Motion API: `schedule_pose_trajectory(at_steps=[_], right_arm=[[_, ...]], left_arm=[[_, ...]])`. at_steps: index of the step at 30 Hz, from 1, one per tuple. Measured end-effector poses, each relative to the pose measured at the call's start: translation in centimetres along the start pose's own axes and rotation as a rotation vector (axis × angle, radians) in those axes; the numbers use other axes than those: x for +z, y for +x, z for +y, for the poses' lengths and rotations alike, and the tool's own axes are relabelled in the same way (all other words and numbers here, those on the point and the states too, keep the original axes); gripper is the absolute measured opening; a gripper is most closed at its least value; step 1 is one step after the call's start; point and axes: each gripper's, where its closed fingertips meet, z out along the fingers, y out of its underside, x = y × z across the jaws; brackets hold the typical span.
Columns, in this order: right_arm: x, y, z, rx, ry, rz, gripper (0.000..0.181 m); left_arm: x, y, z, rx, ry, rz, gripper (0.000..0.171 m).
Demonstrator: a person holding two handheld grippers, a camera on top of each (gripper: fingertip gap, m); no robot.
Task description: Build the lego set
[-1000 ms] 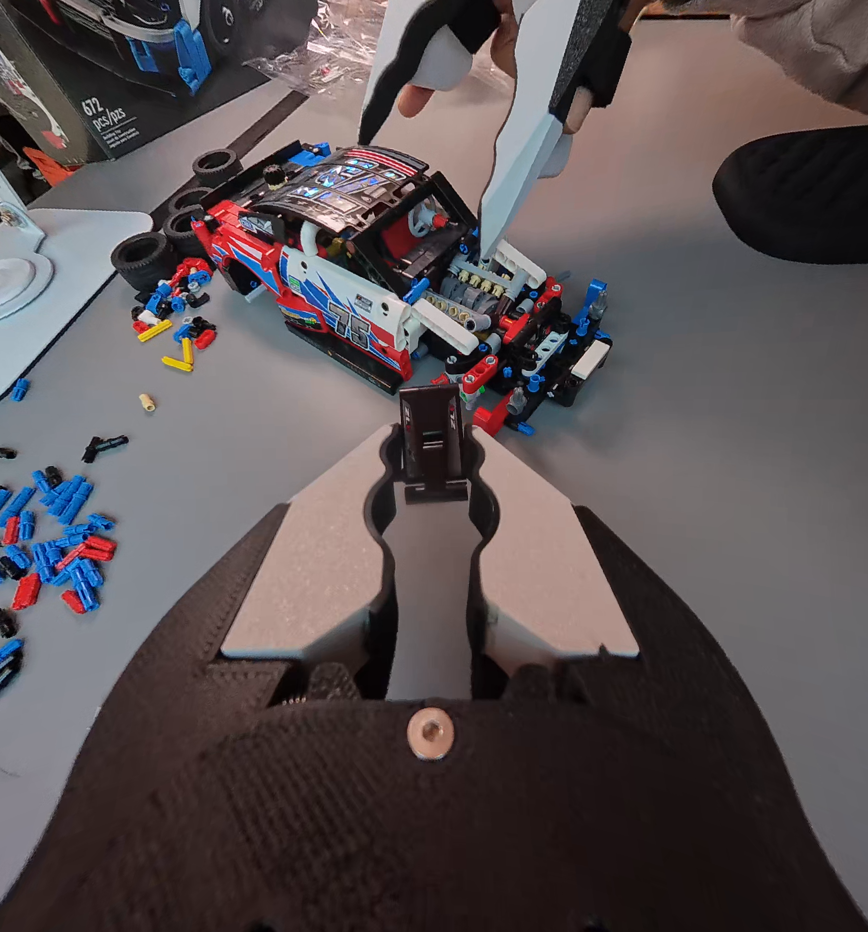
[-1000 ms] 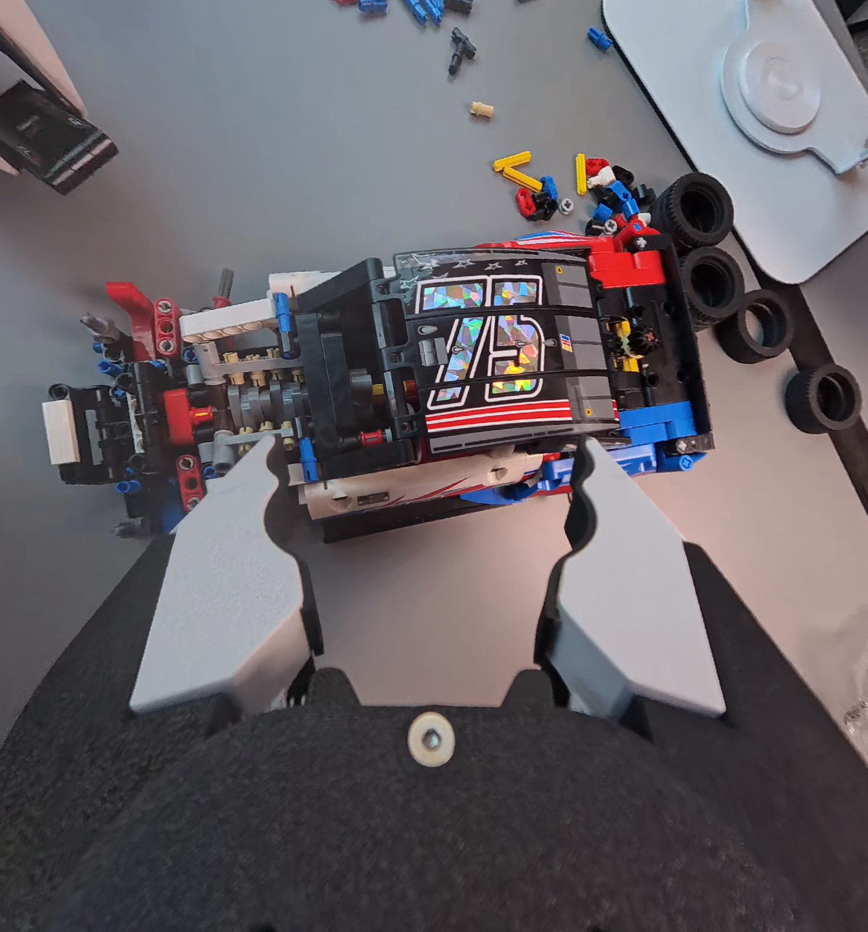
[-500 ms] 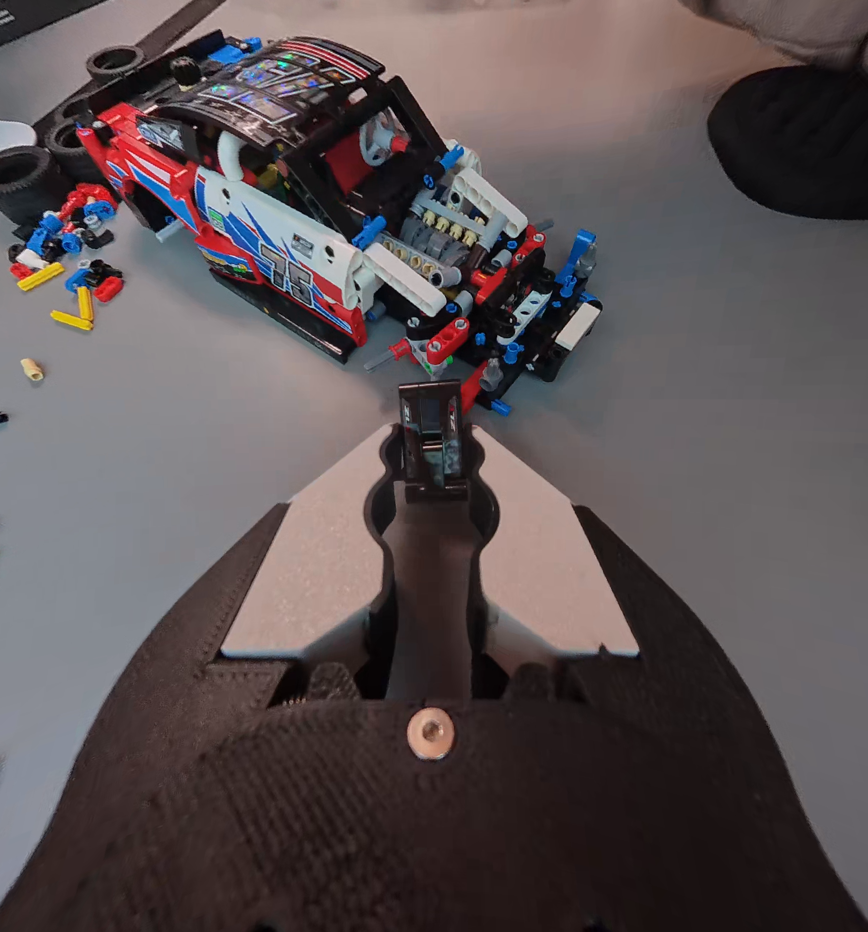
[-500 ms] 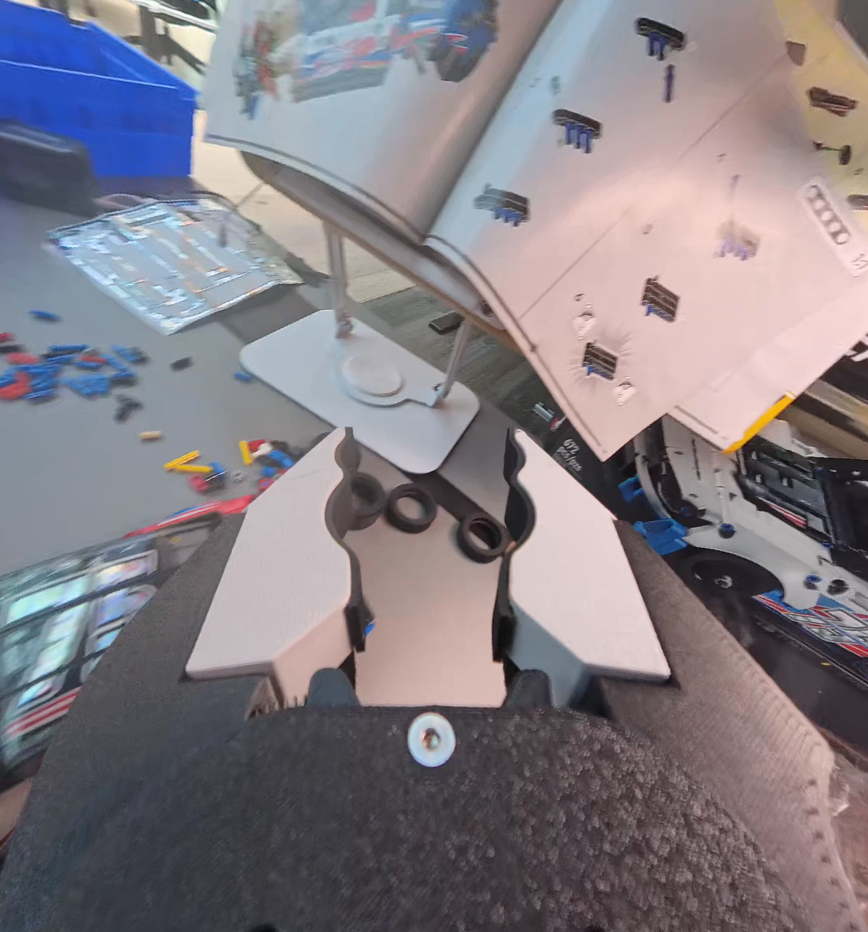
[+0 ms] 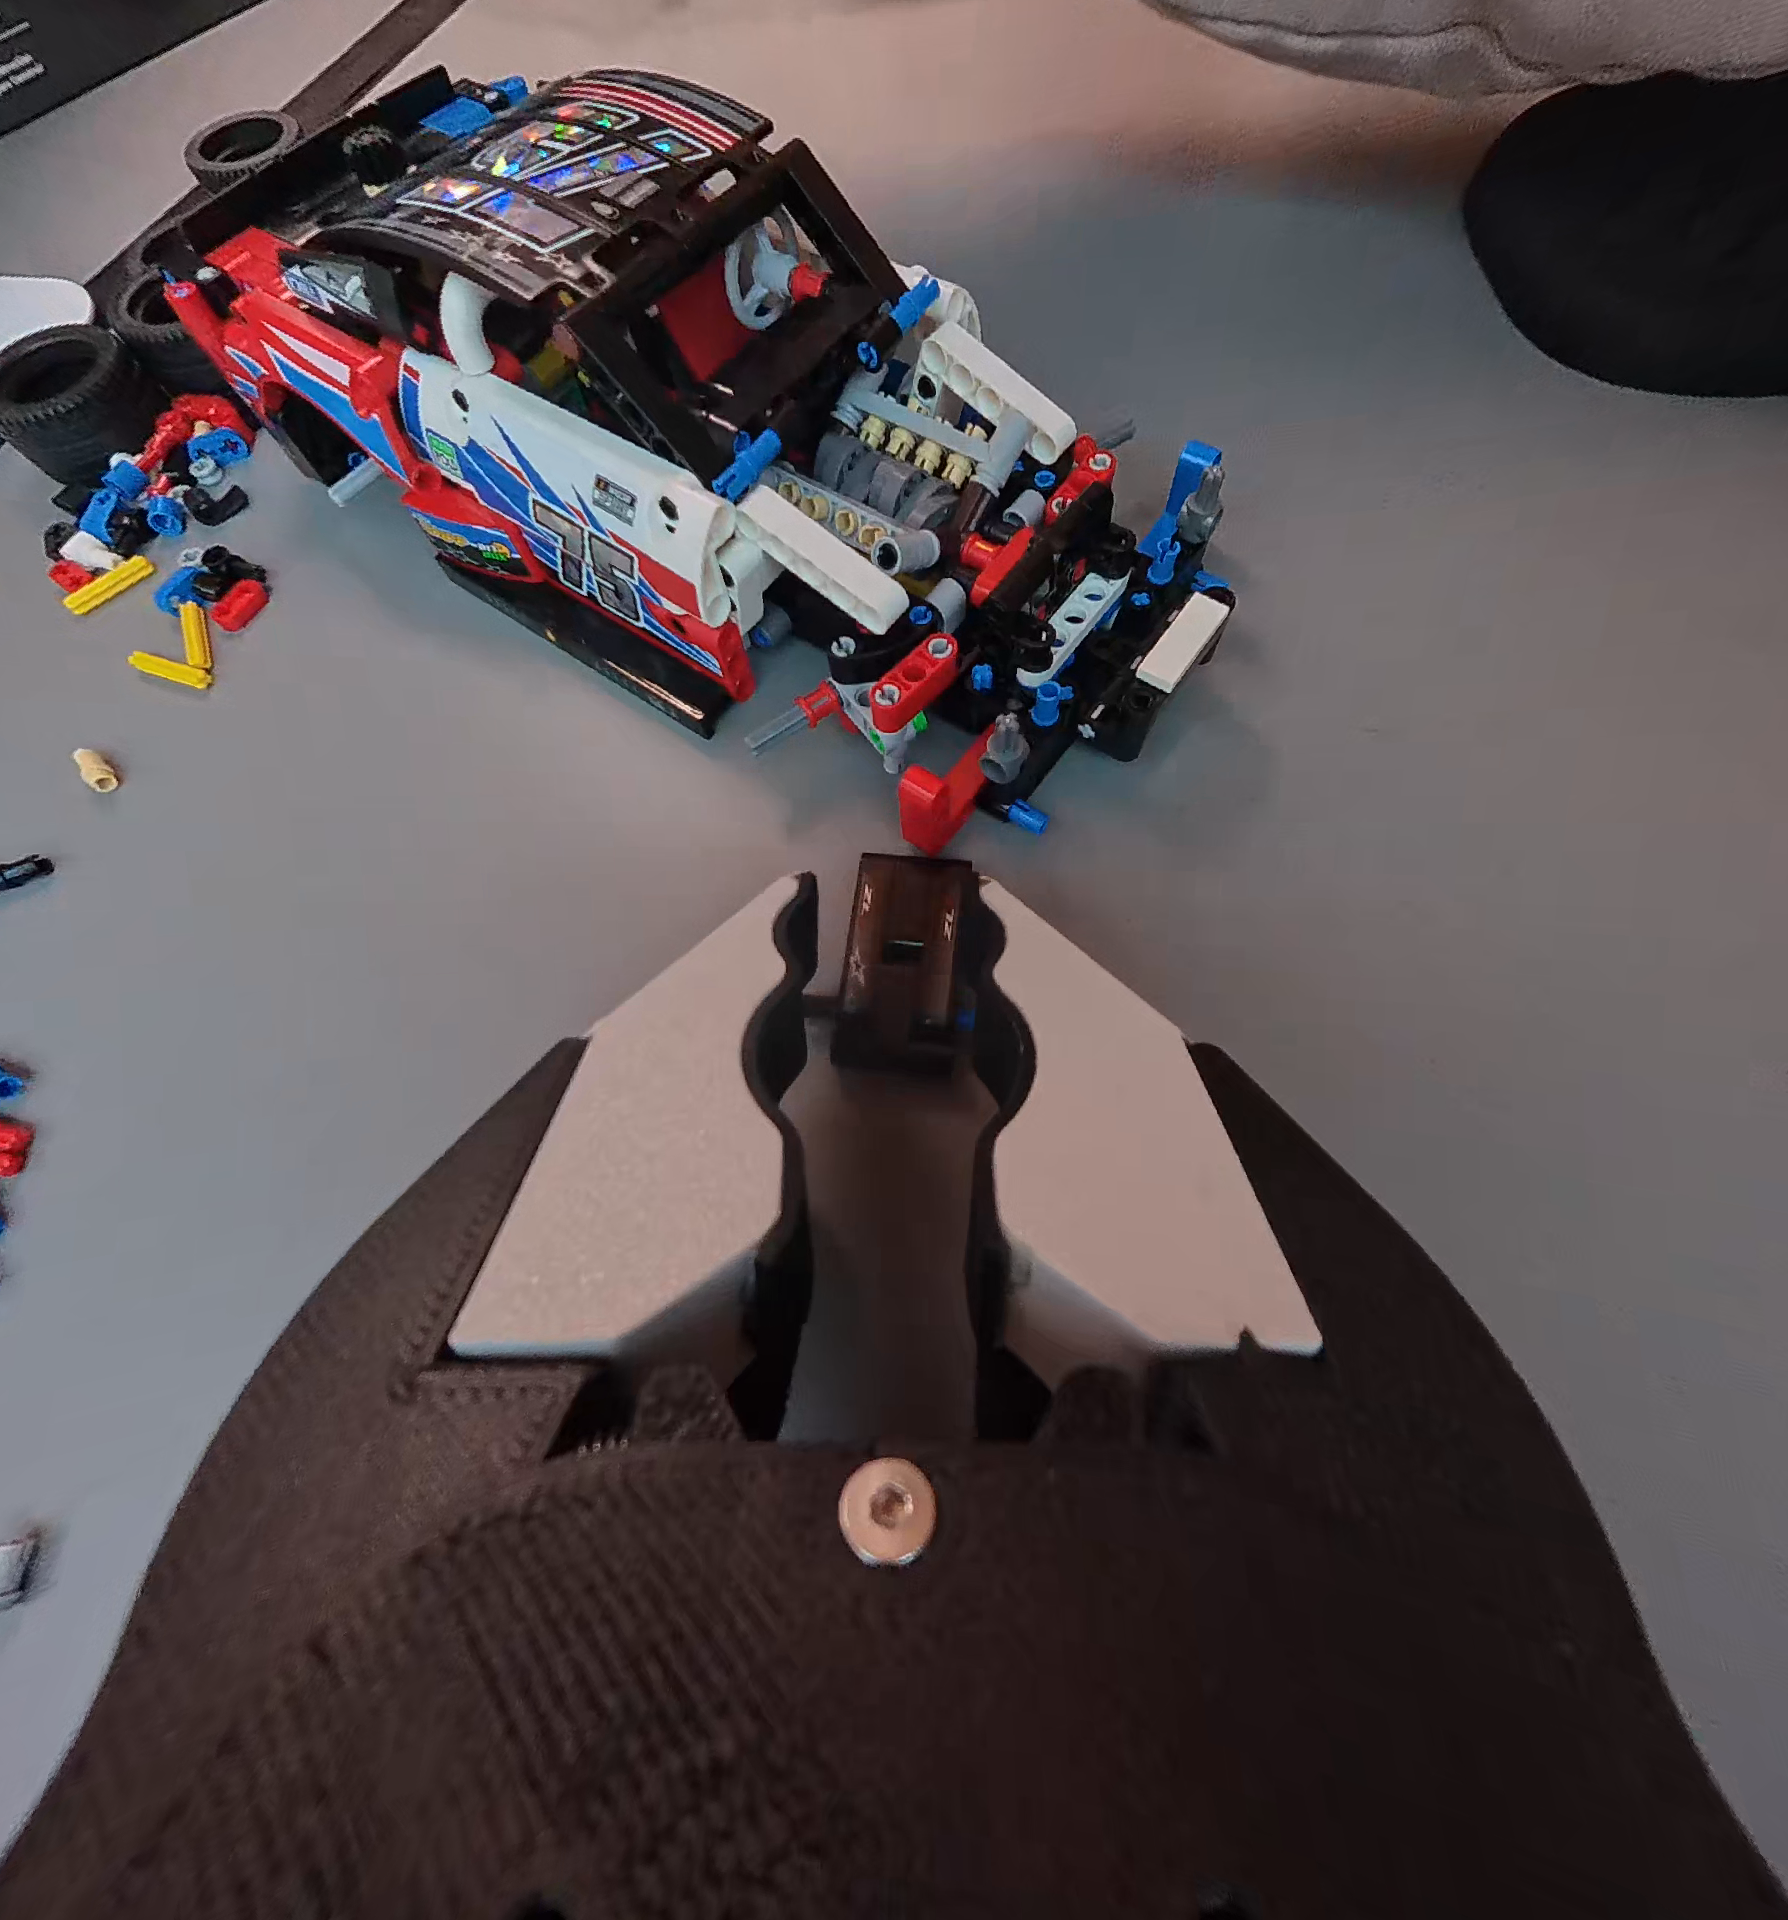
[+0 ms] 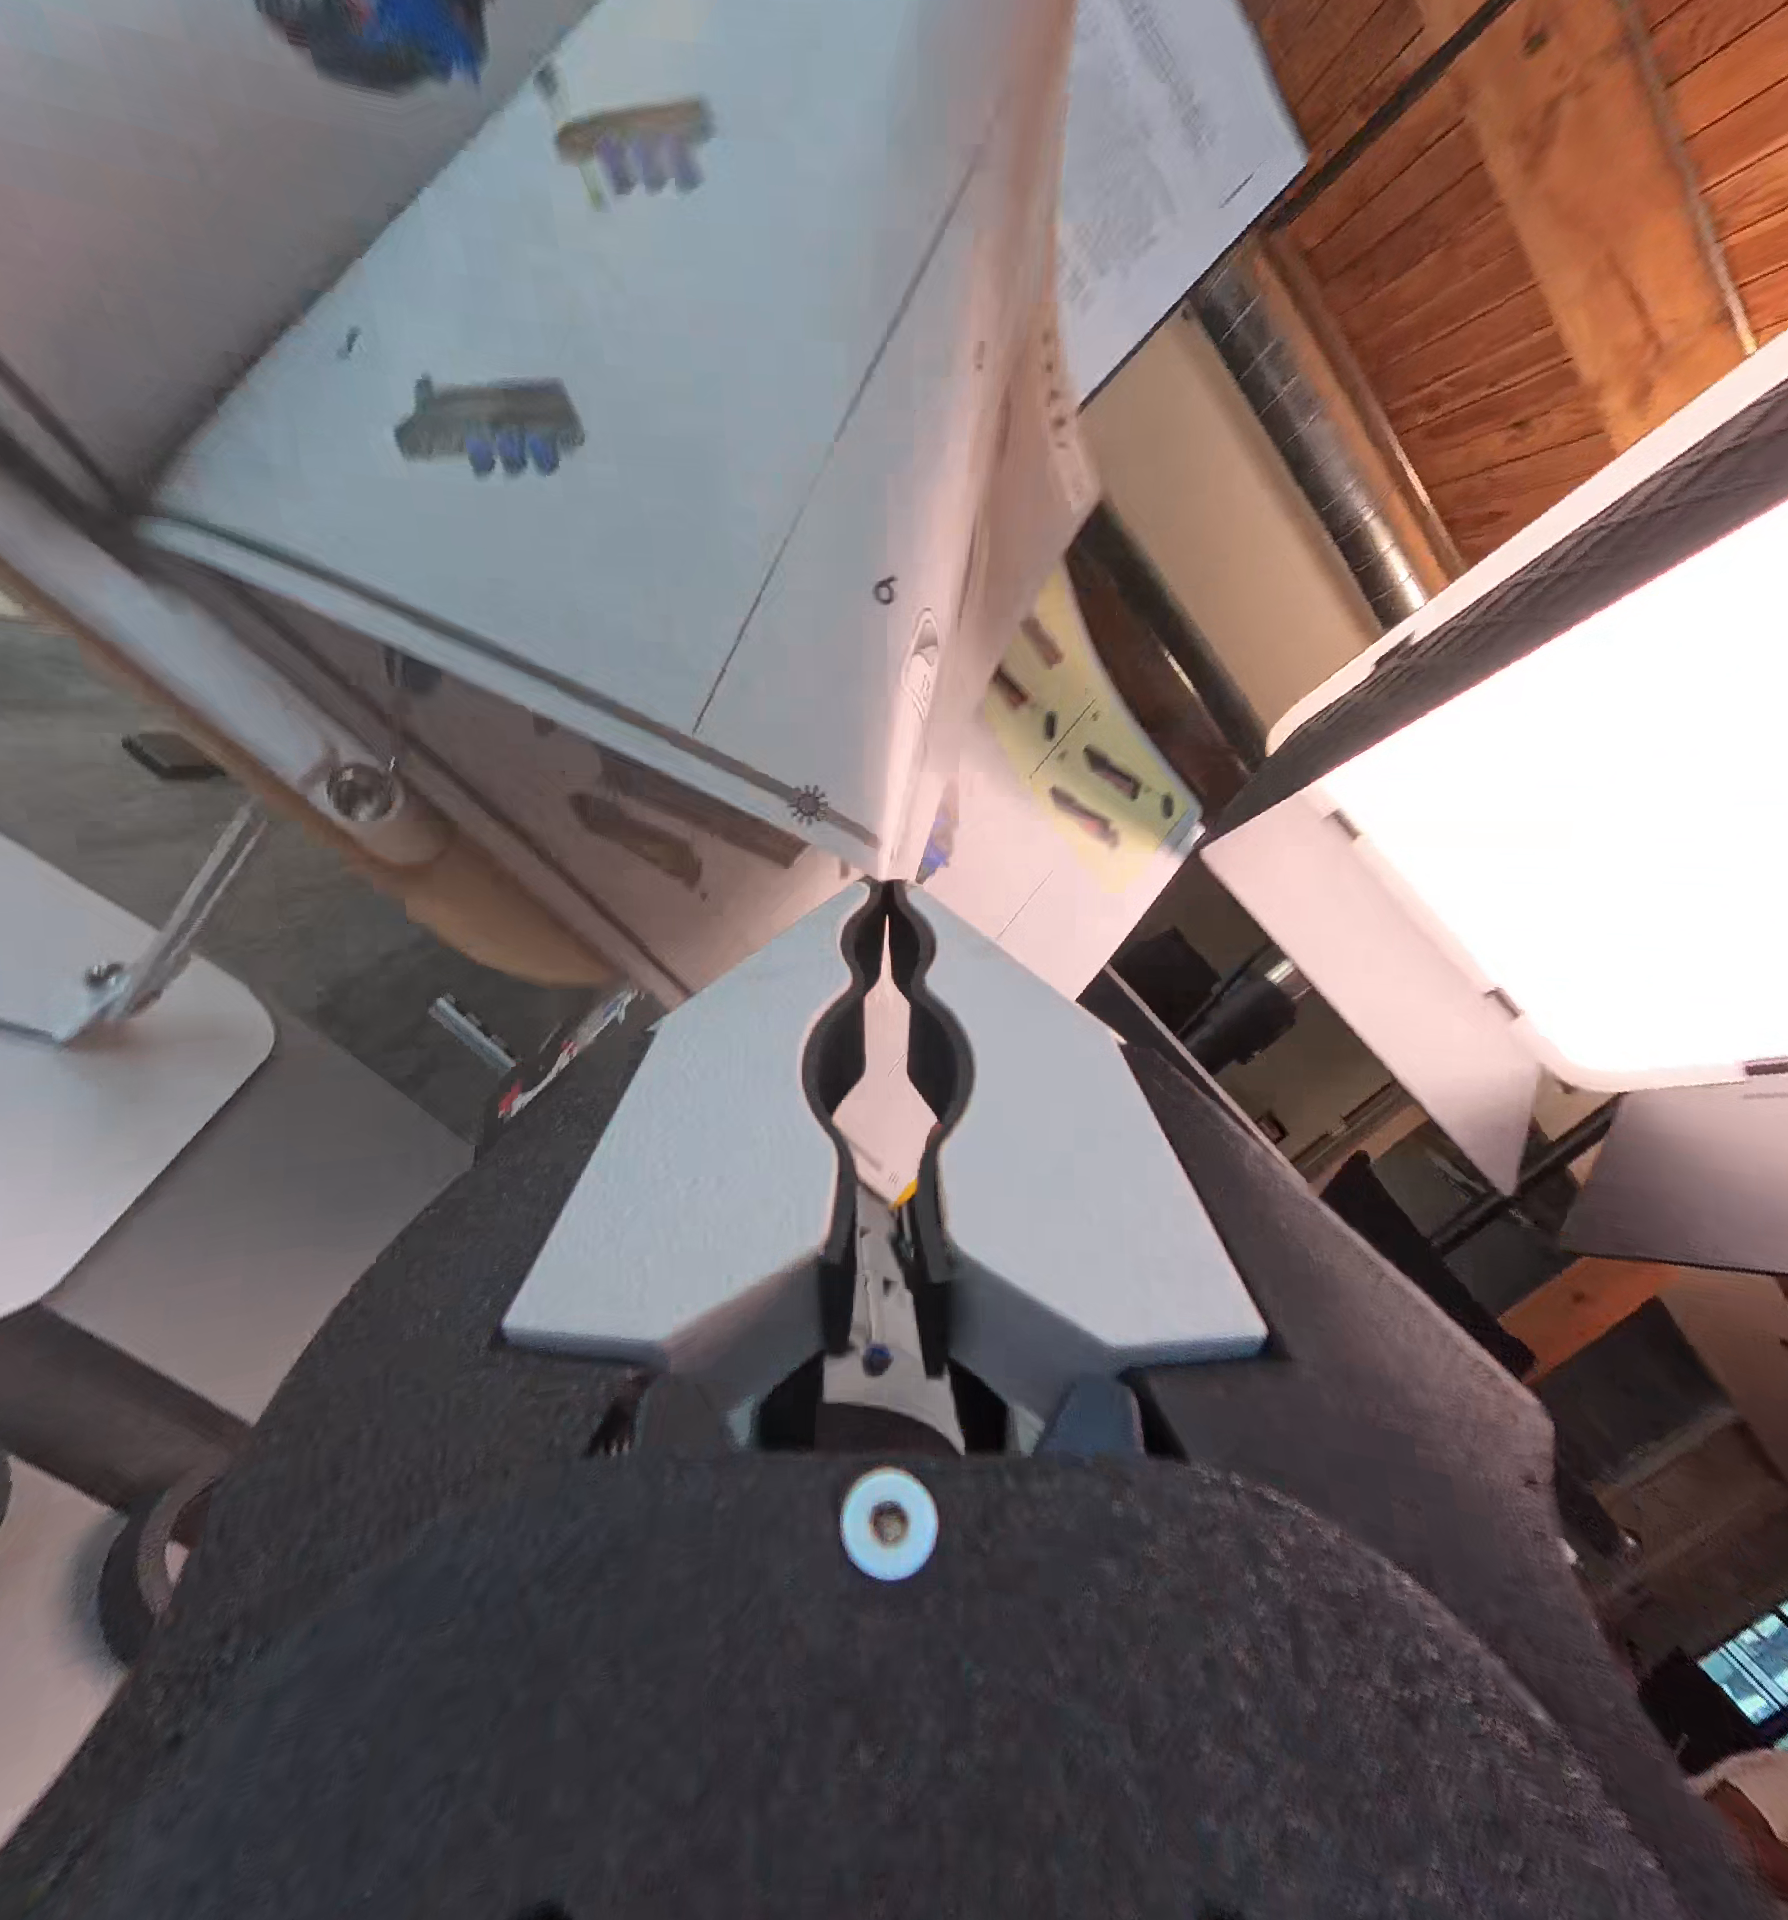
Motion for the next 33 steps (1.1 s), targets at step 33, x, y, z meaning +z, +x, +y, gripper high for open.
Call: schedule_pose_trajectory(at_steps=[33], right_arm=[[2.3, -6.6, -11.0, 0.575, 0.071, -0.559, 0.024]], left_arm=[[-0.8, -1.2, -0.9, -0.008, 0.038, -0.072, 0.025]])
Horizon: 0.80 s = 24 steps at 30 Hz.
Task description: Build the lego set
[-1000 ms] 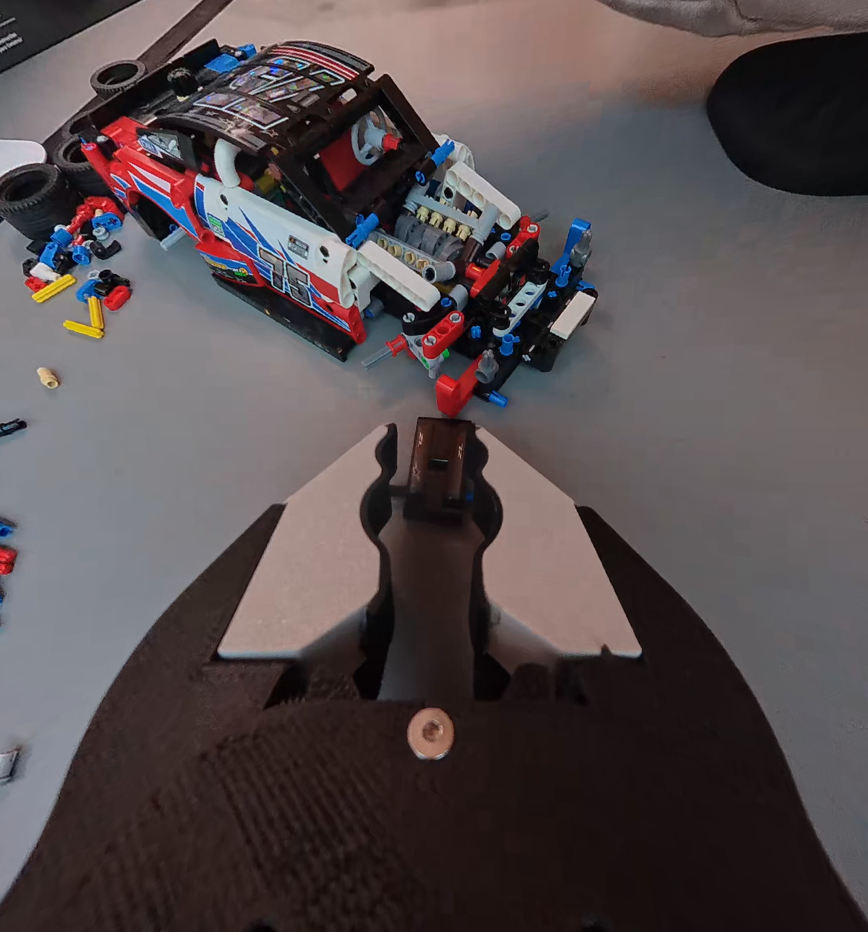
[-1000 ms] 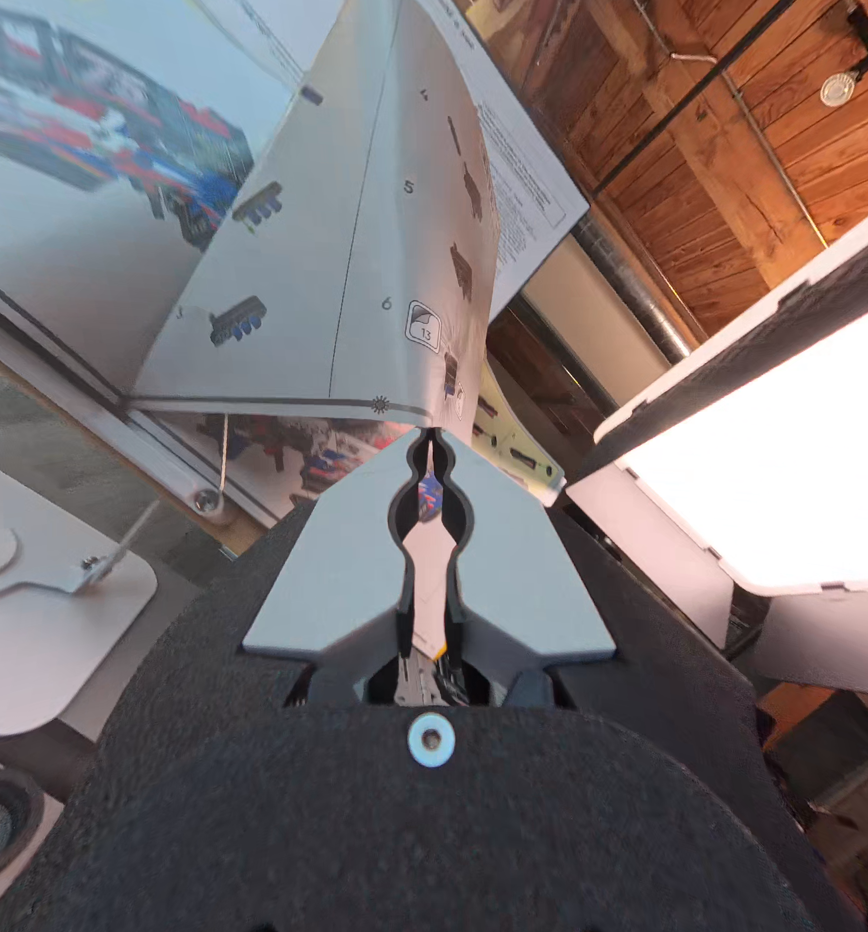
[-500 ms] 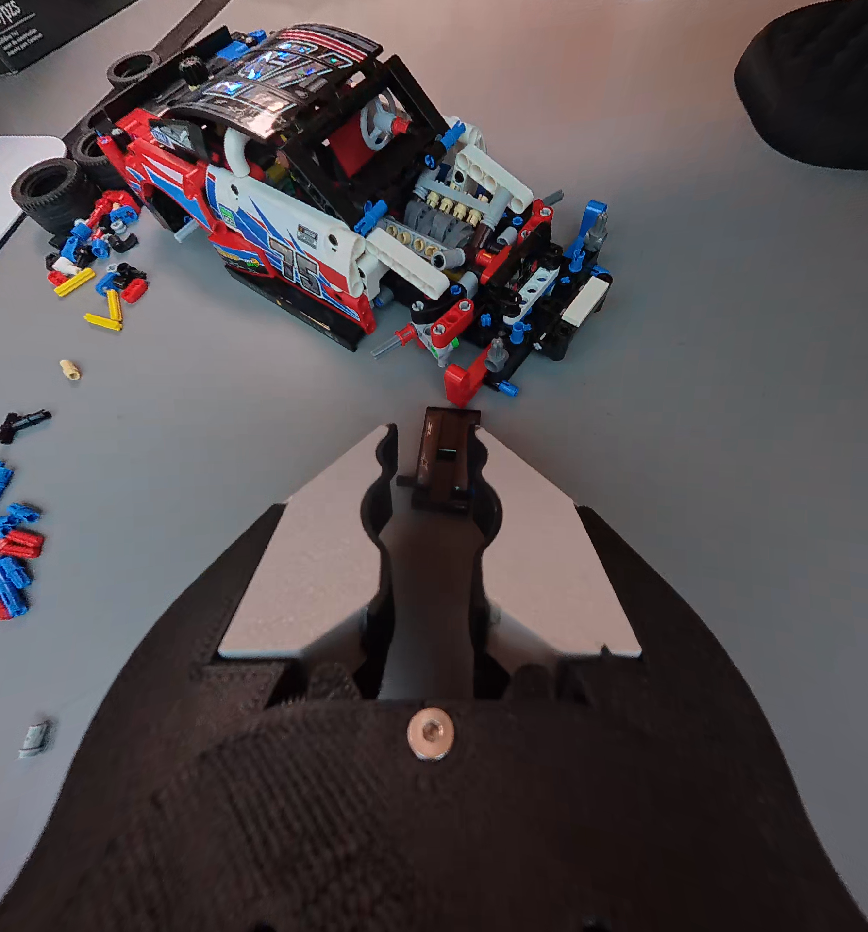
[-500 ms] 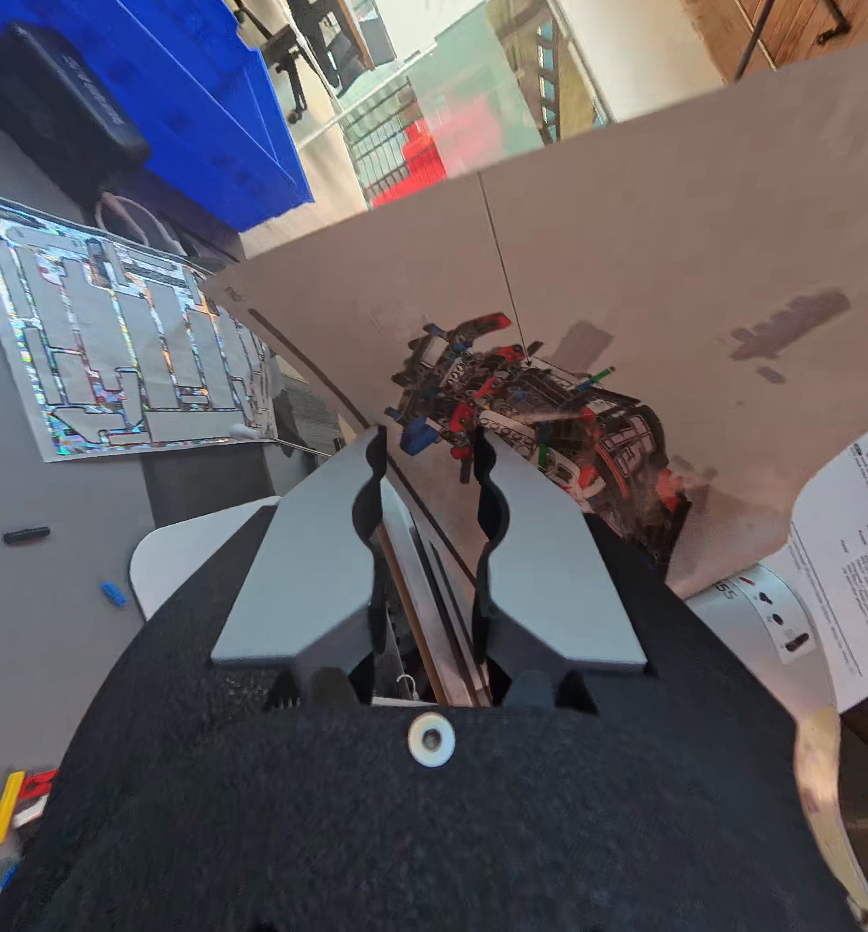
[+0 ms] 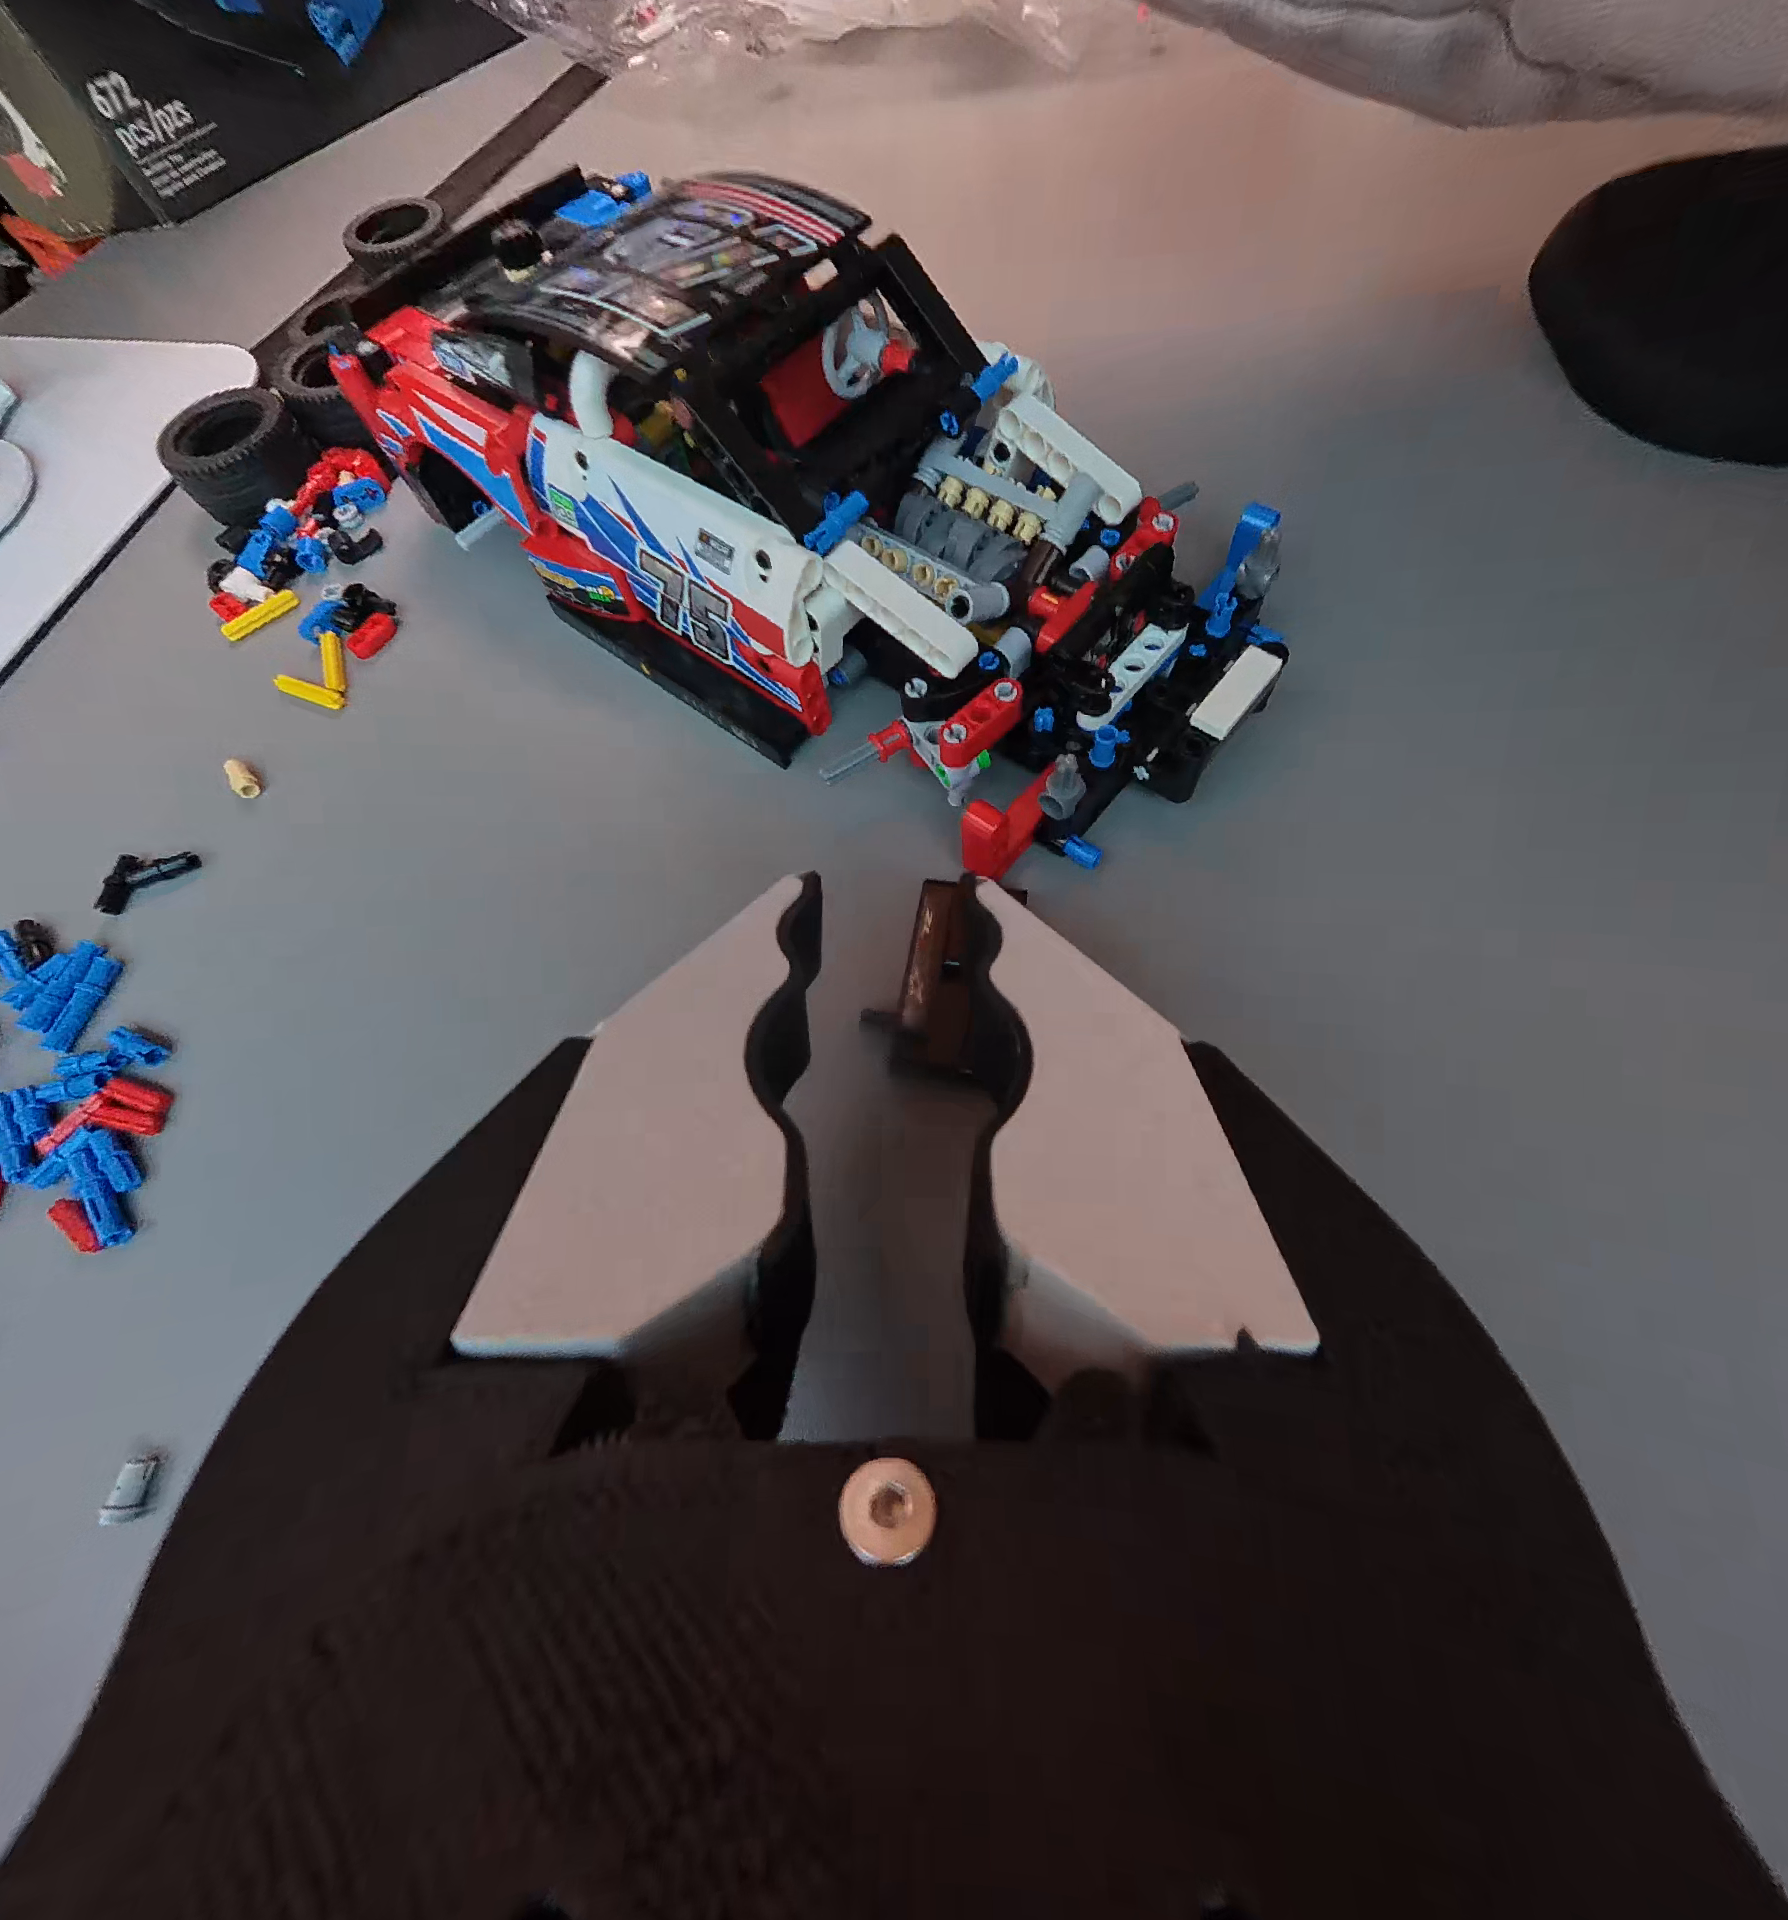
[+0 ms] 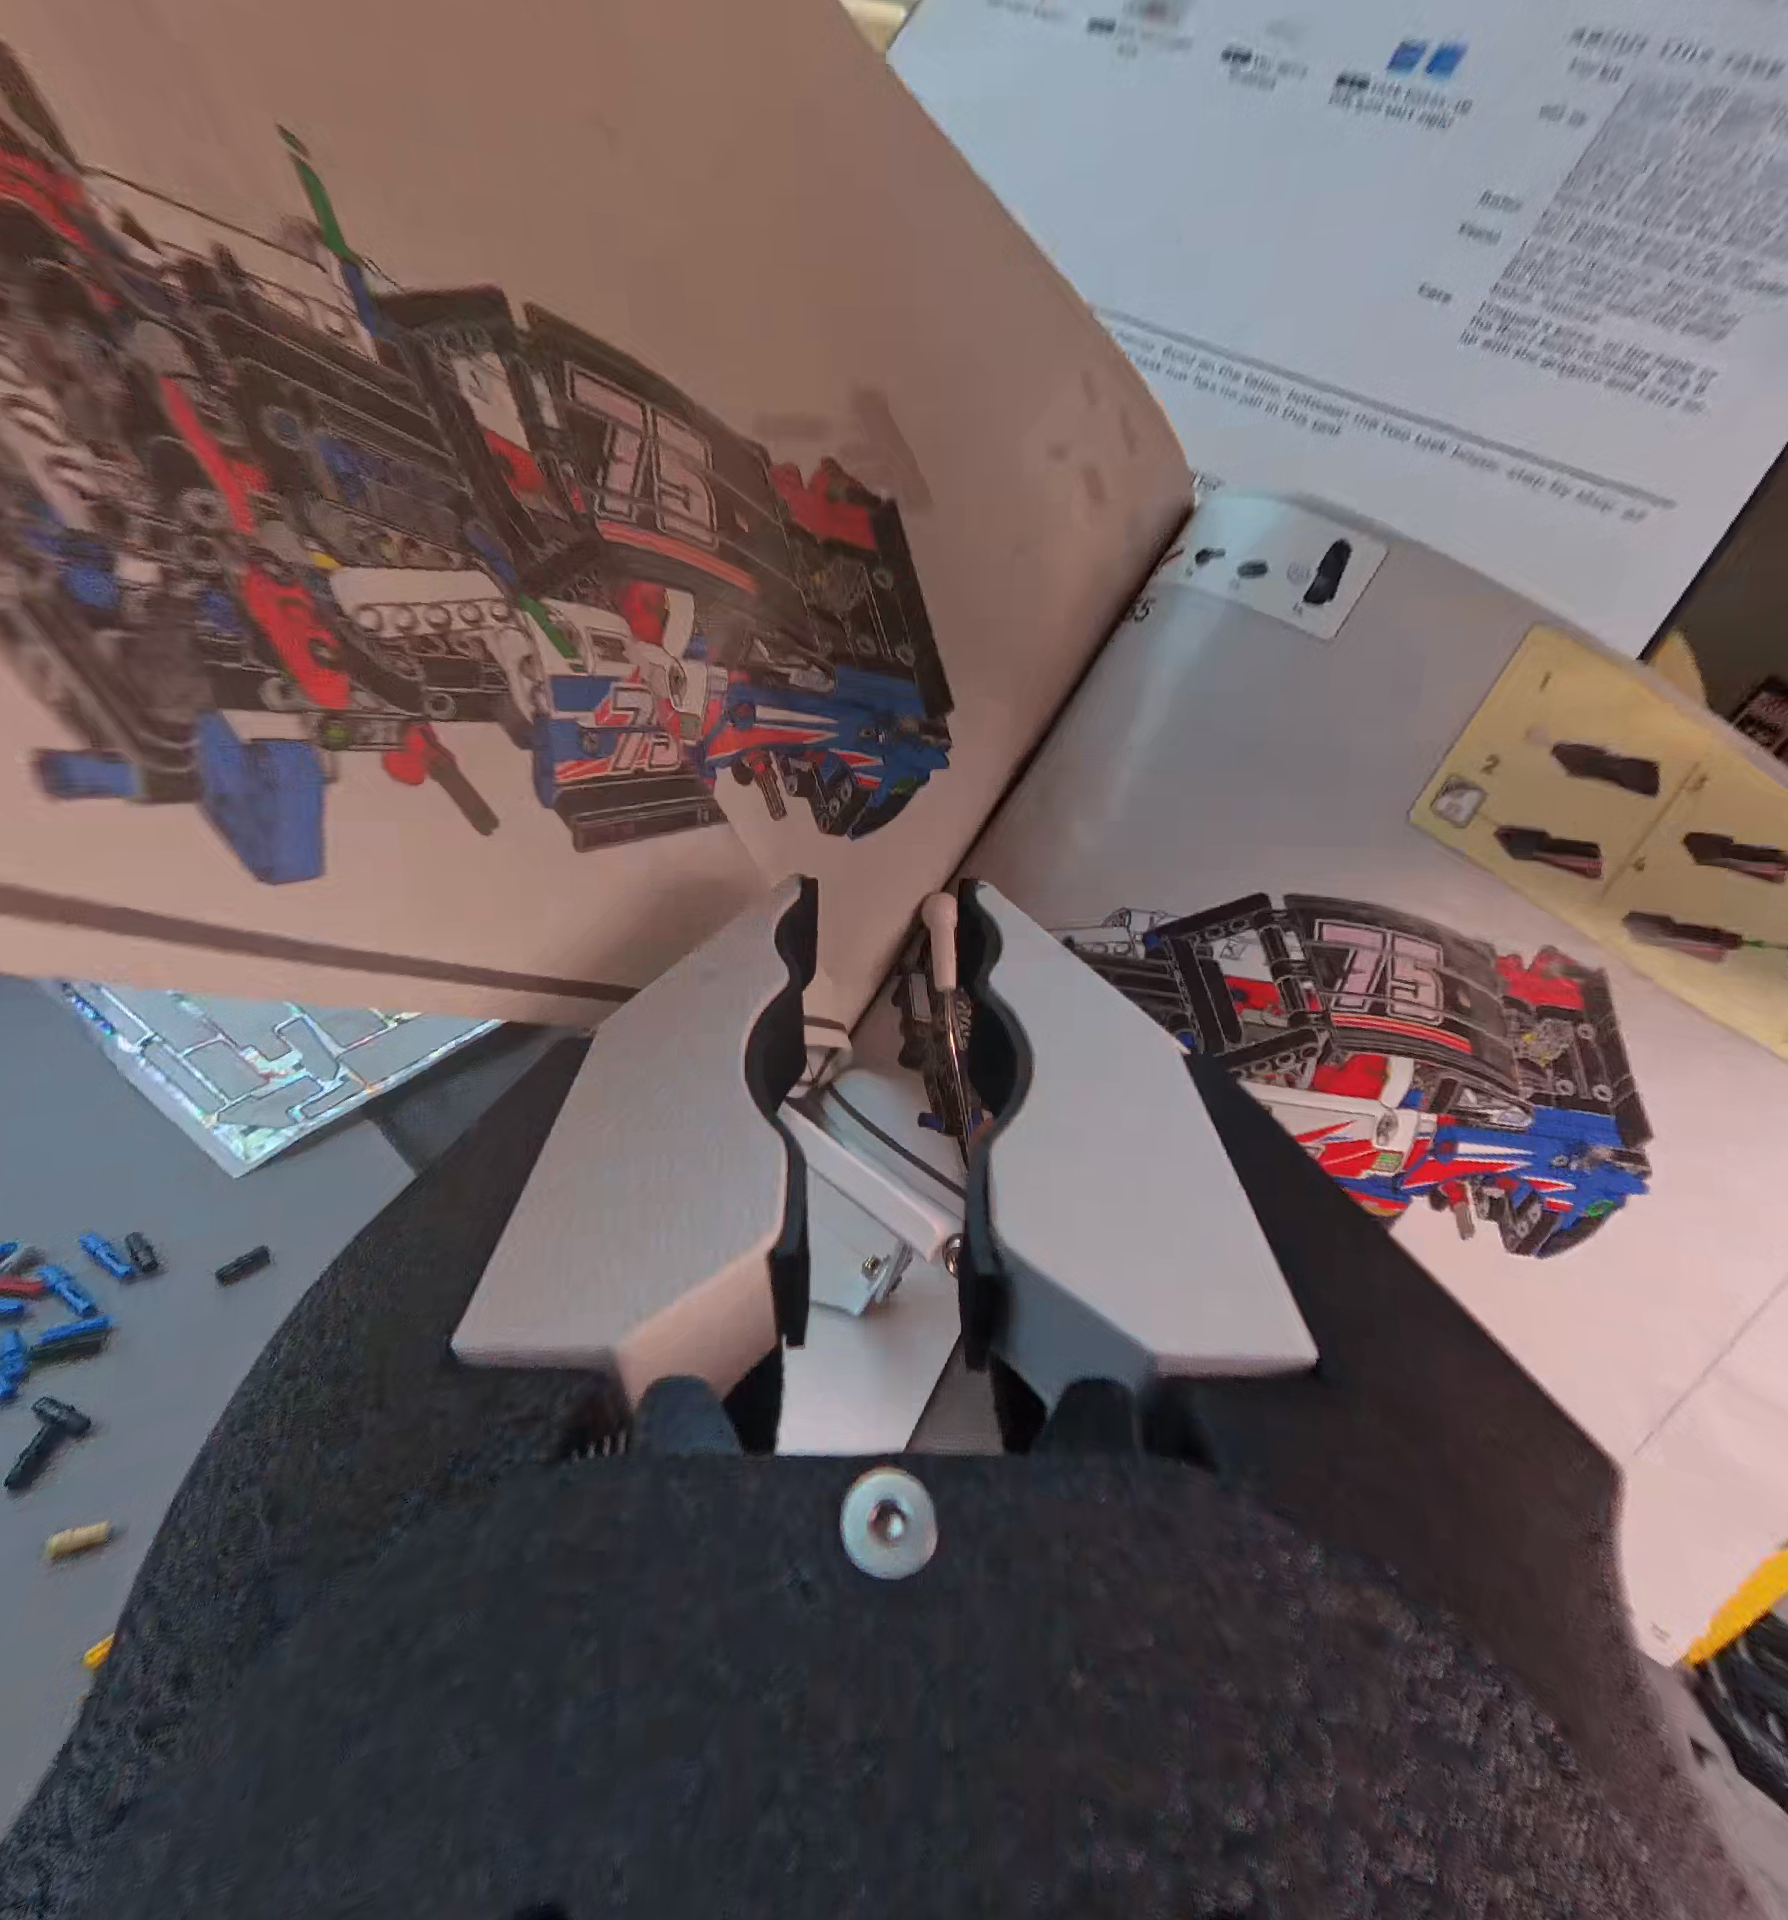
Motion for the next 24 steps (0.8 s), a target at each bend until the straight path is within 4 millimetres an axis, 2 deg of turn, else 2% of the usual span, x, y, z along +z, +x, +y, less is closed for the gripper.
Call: schedule_pose_trajectory(at_steps=[1, 3, 6, 10, 14, 17, 20, 22, 24], right_arm=[[0.3, 0.3, 0.6, 0.026, -0.025, -0.033, 0.024], [0.0, 0.8, 0.2, 0.081, 0.031, -0.082, 0.023], [-0.9, 1.0, -0.1, 0.128, 0.069, -0.124, 0.022], [-2.4, -0.8, 0.4, 0.125, 0.065, -0.266, 0.018], [-4.2, -0.5, 2.1, 0.037, 0.006, -0.288, 0.022], [-4.5, 2.4, 3.1, -0.03, -0.003, -0.17, 0.03], [-3.8, 4.4, 2.4, -0.014, 0.011, -0.098, 0.027], [-2.8, 4.1, 1.3, 0.01, 0.013, -0.118, 0.027], [-1.7, 2.1, 0.1, -0.008, 0.021, -0.187, 0.03]], left_arm=[[-0.3, -0.3, -0.6, -0.023, 0.034, -0.01, 0.026], [-1.1, -1.3, -2.3, -0.086, 0.132, -0.032, 0.032], [-2.7, -3.9, -5.7, -0.204, 0.298, -0.07, 0.037], [-3.7, -7.4, -9.4, -0.248, 0.373, -0.118, 0.04], [-3.3, -8.2, -12.1, -0.218, 0.405, -0.118, 0.04], [-2.2, -7.7, -12.6, -0.224, 0.405, -0.095, 0.04], [-0.9, -7.0, -11.8, -0.227, 0.369, -0.08, 0.04], [-0.6, -6.7, -11.4, -0.227, 0.351, -0.081, 0.041], [-0.9, -6.7, -11.1, -0.227, 0.347, -0.09, 0.041]])
